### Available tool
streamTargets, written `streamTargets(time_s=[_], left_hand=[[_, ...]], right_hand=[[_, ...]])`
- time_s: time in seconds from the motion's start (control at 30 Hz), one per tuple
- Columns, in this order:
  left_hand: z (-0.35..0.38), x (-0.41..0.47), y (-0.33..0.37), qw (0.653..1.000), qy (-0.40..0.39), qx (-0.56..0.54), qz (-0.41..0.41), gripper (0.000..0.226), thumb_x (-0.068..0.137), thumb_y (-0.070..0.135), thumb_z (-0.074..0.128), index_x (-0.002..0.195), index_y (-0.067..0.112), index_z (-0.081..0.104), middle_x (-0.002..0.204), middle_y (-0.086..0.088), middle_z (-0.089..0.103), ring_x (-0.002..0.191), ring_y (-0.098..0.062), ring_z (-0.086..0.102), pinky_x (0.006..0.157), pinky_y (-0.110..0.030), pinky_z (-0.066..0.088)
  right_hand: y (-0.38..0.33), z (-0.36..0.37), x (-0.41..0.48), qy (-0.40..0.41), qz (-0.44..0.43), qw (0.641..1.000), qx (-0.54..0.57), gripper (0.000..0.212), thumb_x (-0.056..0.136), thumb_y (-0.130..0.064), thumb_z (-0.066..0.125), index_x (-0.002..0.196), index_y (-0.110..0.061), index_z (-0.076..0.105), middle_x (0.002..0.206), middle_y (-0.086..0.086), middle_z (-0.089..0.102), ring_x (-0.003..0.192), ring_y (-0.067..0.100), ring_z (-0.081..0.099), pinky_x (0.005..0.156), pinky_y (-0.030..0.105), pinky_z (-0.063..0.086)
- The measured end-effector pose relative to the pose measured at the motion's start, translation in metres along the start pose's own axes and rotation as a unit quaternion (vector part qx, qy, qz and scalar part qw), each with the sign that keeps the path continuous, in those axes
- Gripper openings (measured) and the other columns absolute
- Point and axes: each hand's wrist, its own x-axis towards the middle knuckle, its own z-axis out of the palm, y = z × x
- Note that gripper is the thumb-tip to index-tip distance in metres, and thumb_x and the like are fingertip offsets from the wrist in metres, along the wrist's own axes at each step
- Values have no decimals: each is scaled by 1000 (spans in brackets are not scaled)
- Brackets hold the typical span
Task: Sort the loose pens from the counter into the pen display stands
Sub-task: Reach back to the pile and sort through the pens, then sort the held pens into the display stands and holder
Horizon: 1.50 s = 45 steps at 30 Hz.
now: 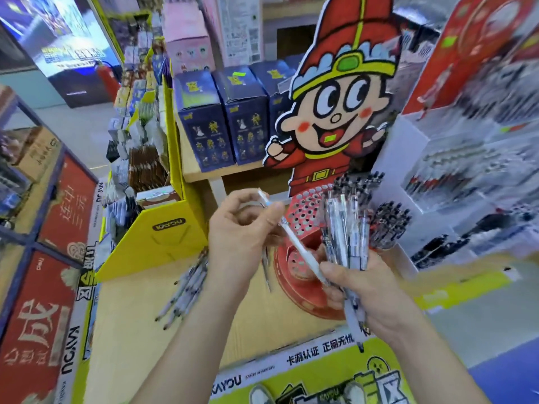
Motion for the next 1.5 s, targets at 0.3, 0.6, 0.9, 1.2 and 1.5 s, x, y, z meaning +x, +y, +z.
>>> streamTargets(time_s=[0.3, 0.6, 0.9, 1.2, 1.5], left_hand=[[111, -21, -7, 988, -139, -41, -51, 33, 79, 15, 64, 113, 15, 65, 90, -5, 68, 74, -14, 61, 54, -22, 49], [234, -37, -28, 995, -100, -6, 28, 17, 73, 9, 70, 85, 16, 62, 66, 6, 64, 64, -11, 62, 60, -24, 54], [276, -18, -40, 992, -122, 17, -13, 20, 87, -4, 60, 101, 7, 68, 78, -6, 69, 69, -16, 65, 66, -23, 54], [288, 21, -48, 985, -168, 22, -19, 33, 87, -11, 55, 103, 16, 66, 83, -6, 73, 79, -21, 65, 75, -32, 56], [329, 34, -54, 971, -235, 42, -2, 24, 90, 1, 59, 105, 17, 68, 86, -11, 72, 84, -22, 69, 75, -29, 58]], right_hand=[[-44, -104, -47, -1, -31, 998, 50, 65, 51, -36, 95, 84, 5, 57, 60, 10, 59, 41, 15, 44, 42, 23, 40], [-72, -214, -86, 64, -37, 997, -20, 58, 53, -54, 90, 80, -7, 69, 60, 18, 50, 46, 20, 42, 47, 24, 40], [-82, -250, -77, 151, -45, 984, 81, 22, 69, -29, 77, 72, -9, 70, 73, 18, 56, 46, 19, 44, 45, 28, 40], [-93, -257, -47, 180, -36, 976, 118, 20, 74, -14, 68, 88, -1, 60, 72, 18, 53, 48, 16, 43, 43, 24, 38], [-102, -293, -52, 180, -81, 978, 63, 17, 74, -19, 81, 81, -11, 68, 80, 23, 68, 48, 17, 42, 47, 26, 40]])
